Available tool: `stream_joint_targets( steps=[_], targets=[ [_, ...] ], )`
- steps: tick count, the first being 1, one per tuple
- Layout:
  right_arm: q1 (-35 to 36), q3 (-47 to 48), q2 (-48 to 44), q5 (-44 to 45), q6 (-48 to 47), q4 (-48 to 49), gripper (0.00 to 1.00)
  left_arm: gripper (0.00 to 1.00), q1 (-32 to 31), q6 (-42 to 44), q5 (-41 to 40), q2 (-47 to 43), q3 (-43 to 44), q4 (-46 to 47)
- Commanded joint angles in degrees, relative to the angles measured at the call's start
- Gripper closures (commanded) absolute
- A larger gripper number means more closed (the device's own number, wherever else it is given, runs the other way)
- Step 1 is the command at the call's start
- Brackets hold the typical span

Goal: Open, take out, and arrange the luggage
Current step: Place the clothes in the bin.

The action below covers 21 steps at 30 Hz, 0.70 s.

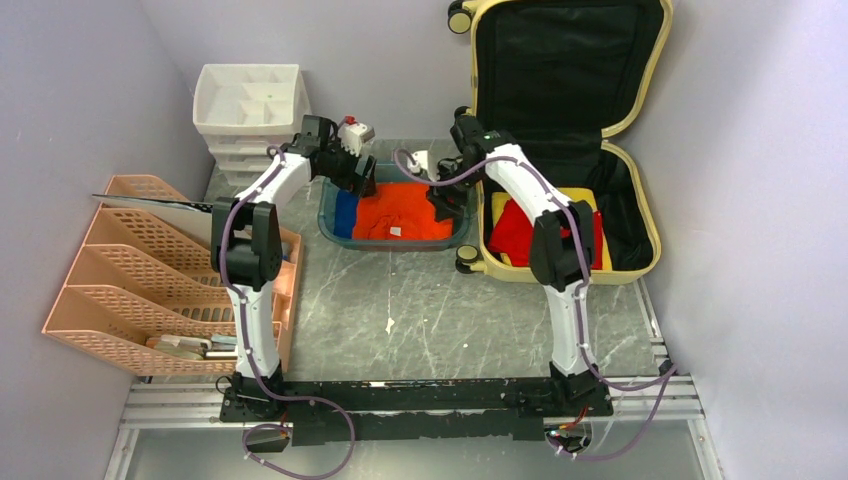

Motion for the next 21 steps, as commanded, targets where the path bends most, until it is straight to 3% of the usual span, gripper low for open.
stream_joint_targets(
  steps=[1, 12, 21],
  targets=[
    [1.2, 5.3, 3.0, -0.9, -8.7, -11.5, 0.45, 0.03, 0.1, -7.3, 3.1, -1.3, -1.0, 1.8],
    [5.0, 8.8, 9.3, 4.3, -14.4, -17.6, 0.46, 0.03, 0.1, -8.8, 2.6, -2.7, -5.3, 3.3],
    [6.5, 7.0, 10.1, 12.3, -12.9, -13.8, 0.48, 0.03, 0.1, -10.2, 2.4, -4.2, -6.8, 4.4]
  ],
)
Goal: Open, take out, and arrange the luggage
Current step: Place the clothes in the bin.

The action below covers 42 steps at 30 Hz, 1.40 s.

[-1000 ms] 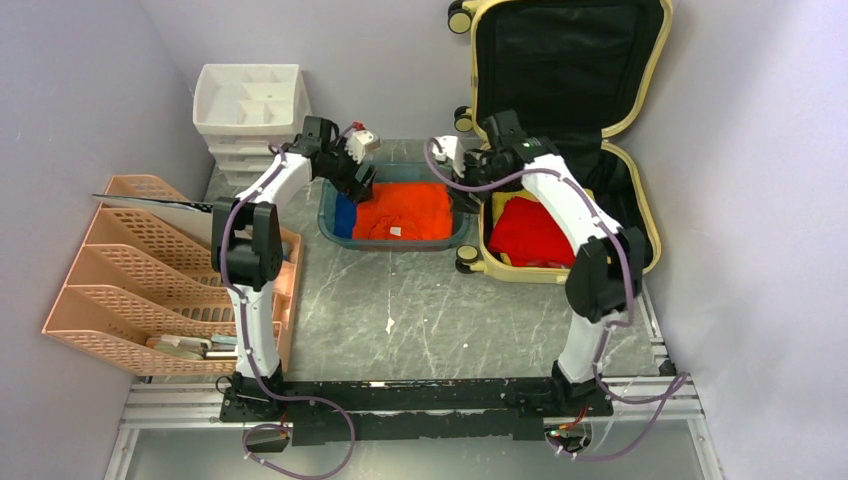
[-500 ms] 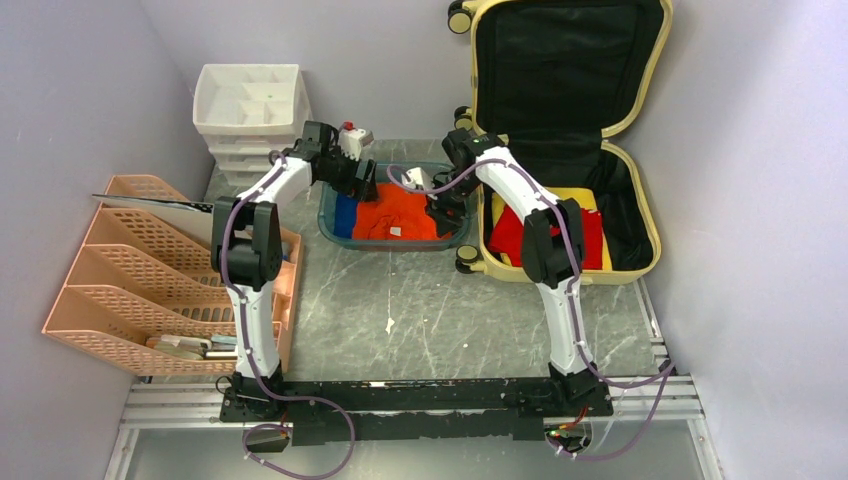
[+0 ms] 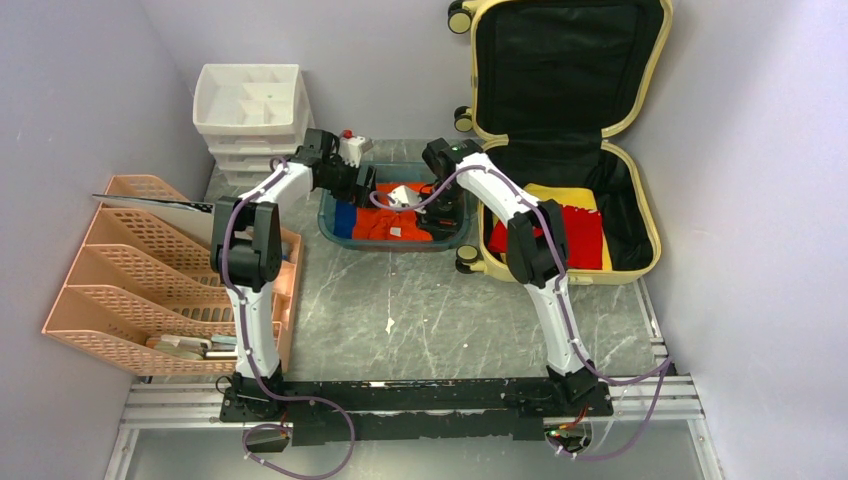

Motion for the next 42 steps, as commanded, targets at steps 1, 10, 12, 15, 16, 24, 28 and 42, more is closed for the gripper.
stream_joint_targets(
  steps=[1, 10, 12, 15, 16, 24, 28, 42],
  targets=[
    [0.5, -0.2, -0.4, 3.7, -0.3, 0.3, 0.51, 0.03, 0.1, -1.8, 1.1, -4.0, -0.5, 2.2],
    [1.0, -3.1, -1.8, 5.5, -1.2, 1.1, 0.75, 0.03, 0.2, -2.8, 1.3, -4.5, -0.7, 2.9],
    [1.0, -2.0, -1.6, 4.7, -1.6, -0.2, 0.66, 0.03, 0.2, -2.7, 1.2, -4.5, -0.5, 2.8],
    [1.0, -0.1, -1.3, 5.3, -2.2, -1.5, 0.66, 0.03, 0.2, -2.5, 1.0, -4.5, -0.6, 2.7],
    [1.0, 0.2, -1.2, 5.6, -2.2, -1.5, 0.68, 0.03, 0.2, -2.4, 0.9, -4.5, -0.7, 2.7],
    [1.1, 0.0, -1.3, 7.1, -2.4, -2.1, 1.0, 0.03, 0.4, -2.9, 0.0, -4.5, -0.8, 2.9],
    [1.1, 0.3, -2.0, 7.6, -2.2, -2.1, 1.0, 0.03, 0.5, -3.2, -1.3, -4.3, -0.7, 3.0],
    [0.1, -2.7, -7.1, 14.6, -1.6, -0.7, 1.0, 0.03, 1.4, -4.8, -5.5, -3.7, -1.1, 4.1]
  ],
)
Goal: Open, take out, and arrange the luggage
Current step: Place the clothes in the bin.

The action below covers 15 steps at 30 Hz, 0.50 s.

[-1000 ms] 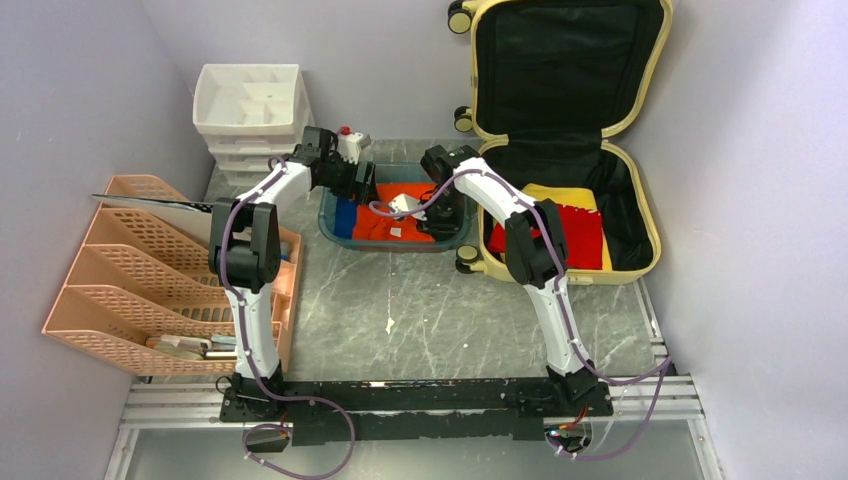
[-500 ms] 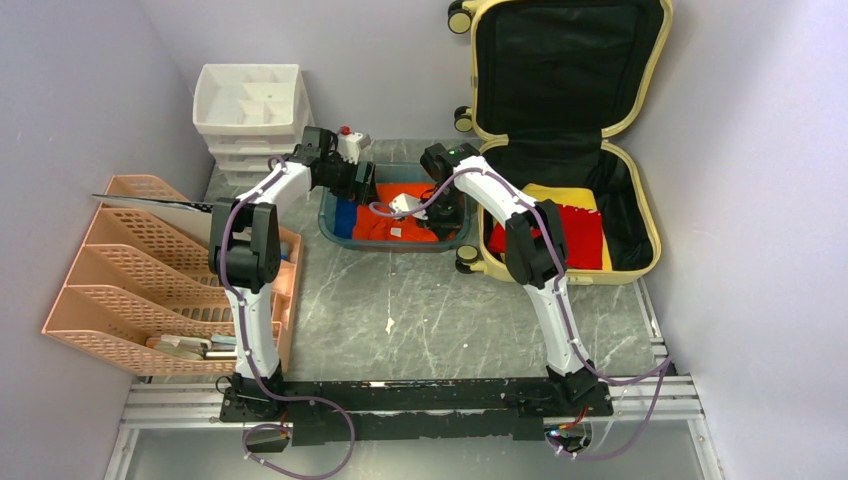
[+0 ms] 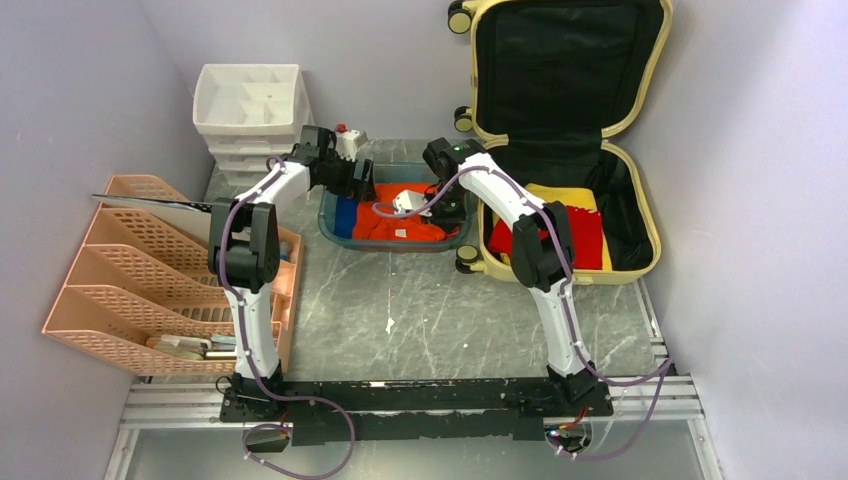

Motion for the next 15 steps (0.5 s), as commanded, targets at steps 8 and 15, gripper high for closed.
stream_joint_targets(
  steps=[8, 15],
  targets=[
    [-0.6, 0.6, -2.8, 4.5, -0.2, -2.0, 1.0, 0.03, 0.0, -0.2, -8.4, -1.3, -0.8, 1.4],
    [-0.6, 2.6, -1.9, 4.8, -0.3, -4.1, 0.96, 0.03, -2.9, 2.6, -15.0, -1.5, -1.3, 2.4]
  ],
)
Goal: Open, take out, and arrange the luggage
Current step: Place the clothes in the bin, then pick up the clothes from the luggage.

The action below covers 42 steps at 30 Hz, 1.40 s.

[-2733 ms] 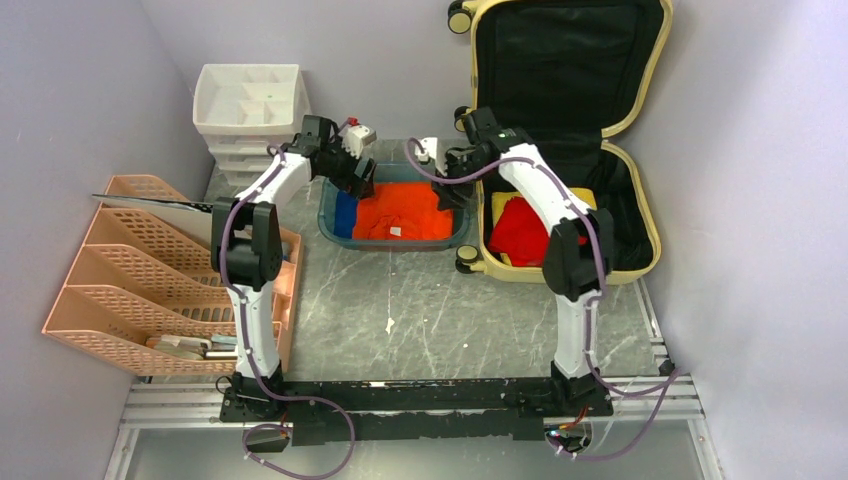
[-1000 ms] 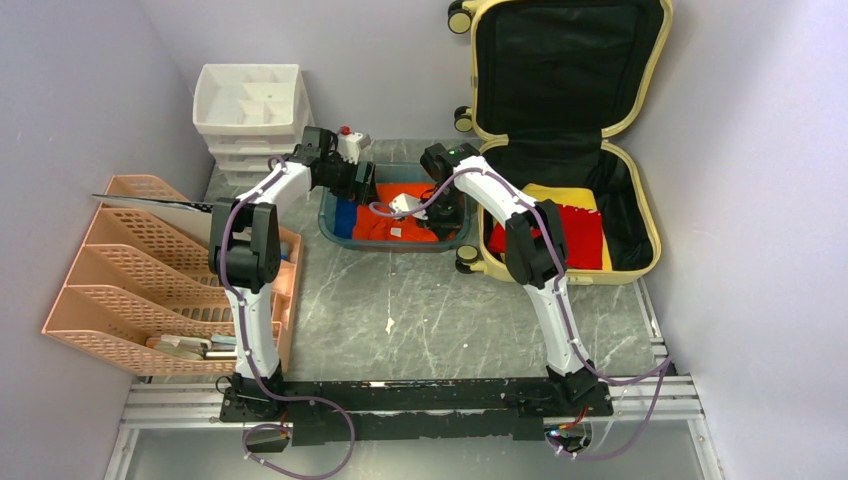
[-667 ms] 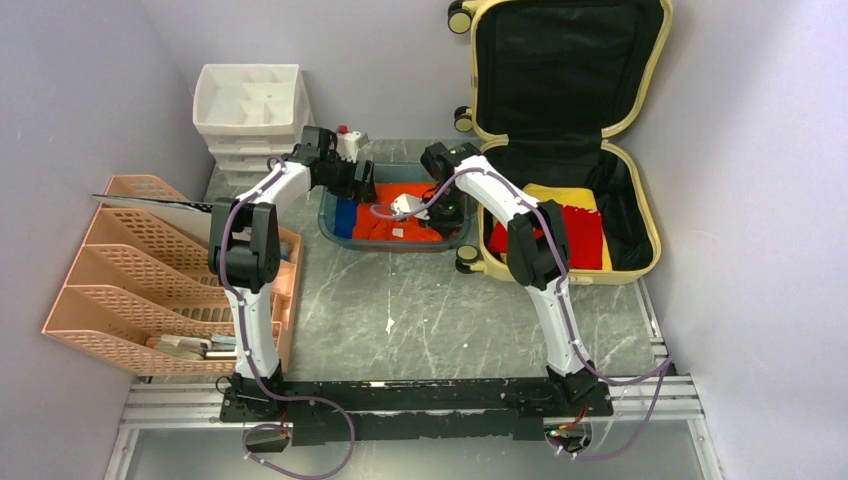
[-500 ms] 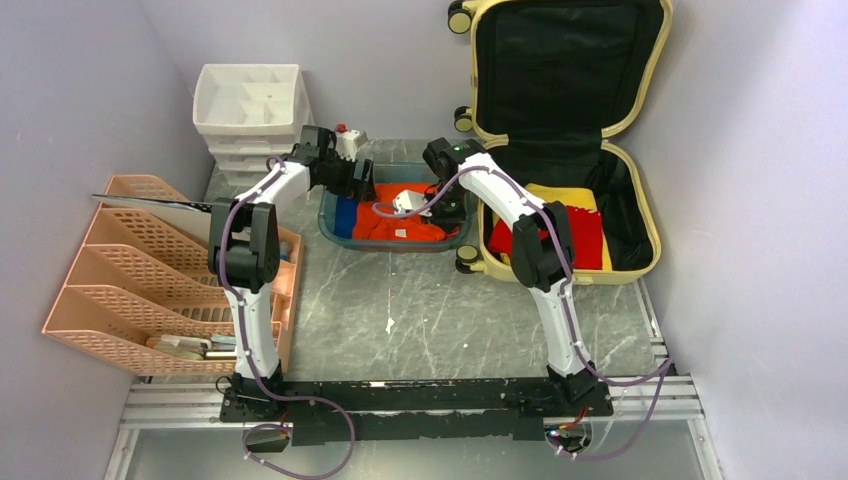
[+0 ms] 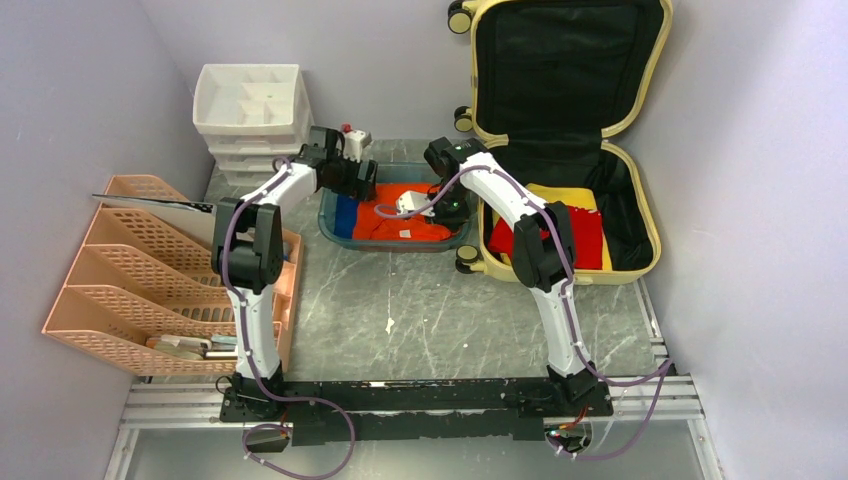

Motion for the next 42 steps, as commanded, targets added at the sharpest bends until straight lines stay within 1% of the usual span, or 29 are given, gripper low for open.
stream_joint_targets(
  steps=[1, 2, 3, 4, 7, 9, 11, 15, 17, 19, 21, 22, 24, 26, 28, 30, 32, 35, 37, 40, 42],
  targets=[
    [-0.2, 3.2, -1.1, 0.4, -0.4, -3.5, 0.78, 0.03, -1.8, 2.5, -7.4, -1.5, -1.4, 0.7],
    [-0.3, 4.0, -1.1, -0.6, -0.5, -3.7, 0.66, 0.03, -2.5, 3.4, -9.0, -1.4, -1.5, 0.8],
    [-0.3, 4.5, -1.4, -1.6, -0.6, -4.0, 0.57, 0.03, -3.5, 4.5, -11.1, -1.4, -1.9, 1.1],
    [-0.3, 5.2, -1.7, -2.5, -0.6, -4.0, 0.46, 0.03, -4.4, 6.1, -13.2, -1.2, -2.0, 1.1],
    [-0.4, 6.9, -3.4, -5.5, -0.1, -2.8, 0.31, 0.03, -6.8, 9.7, -20.5, -1.1, -3.0, 1.2],
    [-0.8, 7.1, -5.0, -7.3, 1.0, -0.8, 0.25, 0.03, -7.9, 11.2, -23.7, -1.0, -3.6, 0.7],
    [-1.2, 6.5, -6.7, -7.7, 4.1, 3.0, 0.21, 0.03, -8.4, 11.9, -25.6, -0.6, -3.6, -0.8],
    [-3.5, 5.9, -9.5, -9.9, 11.4, 10.4, 0.18, 0.03, -8.4, 12.0, -29.2, -0.8, -2.9, -1.9],
    [-5.7, 6.4, -10.9, -11.5, 16.2, 13.2, 0.15, 0.03, -7.9, 10.9, -27.8, -2.7, -2.6, -0.4],
    [-8.6, 7.0, -12.2, -14.2, 20.0, 14.5, 0.13, 0.03, -7.7, 9.5, -25.4, -5.7, -1.7, 1.1],
    [-13.1, 5.9, -14.5, -17.8, 23.0, 16.4, 0.13, 0.03, -7.7, 8.1, -23.5, -7.4, 0.9, 0.7],
    [-14.8, 4.5, -15.8, -18.2, 24.1, 17.8, 0.13, 0.03, -7.7, 7.7, -22.7, -8.0, 2.7, 0.1],
    [-17.6, -0.3, -18.8, -15.6, 26.7, 22.1, 0.12, 0.03, -7.7, 7.0, -21.4, -8.9, 6.3, -1.1],
    [-19.9, -6.3, -21.7, -13.1, 26.4, 25.6, 0.12, 0.03, -7.7, 6.6, -19.0, -9.7, 8.6, -2.0],
    [-21.0, -12.6, -24.4, -8.2, 27.3, 30.4, 0.12, 0.03, -7.8, 6.1, -16.8, -10.5, 10.2, -2.6],
    [-21.5, -17.6, -26.0, -2.4, 30.3, 35.2, 0.12, 0.03, -8.0, 5.6, -14.8, -11.7, 10.3, -2.4],
    [-22.2, -20.8, -26.9, -2.5, 31.8, 36.4, 0.12, 0.03, -8.4, 5.4, -13.0, -13.1, 9.4, -1.6],
    [-22.3, -26.9, -28.6, -0.4, 35.6, 41.5, 0.13, 0.03, -9.5, 5.3, -11.1, -15.4, 6.7, 0.3],
    [-22.2, -30.4, -29.0, 2.0, 40.3, 46.4, 0.15, 0.03, -10.1, 5.1, -10.4, -17.1, 4.5, 1.9],
    [-22.3, -34.1, -28.6, 8.6, 49.9, 53.9, 0.17, 0.03, -11.6, 5.3, -11.7, -18.2, 3.5, 2.5],
    [-22.3, -35.2, -27.9, 9.8, 54.9, 56.1, 0.17, 0.03, -12.6, 5.2, -12.4, -18.3, 3.5, 2.3]
  ],
)
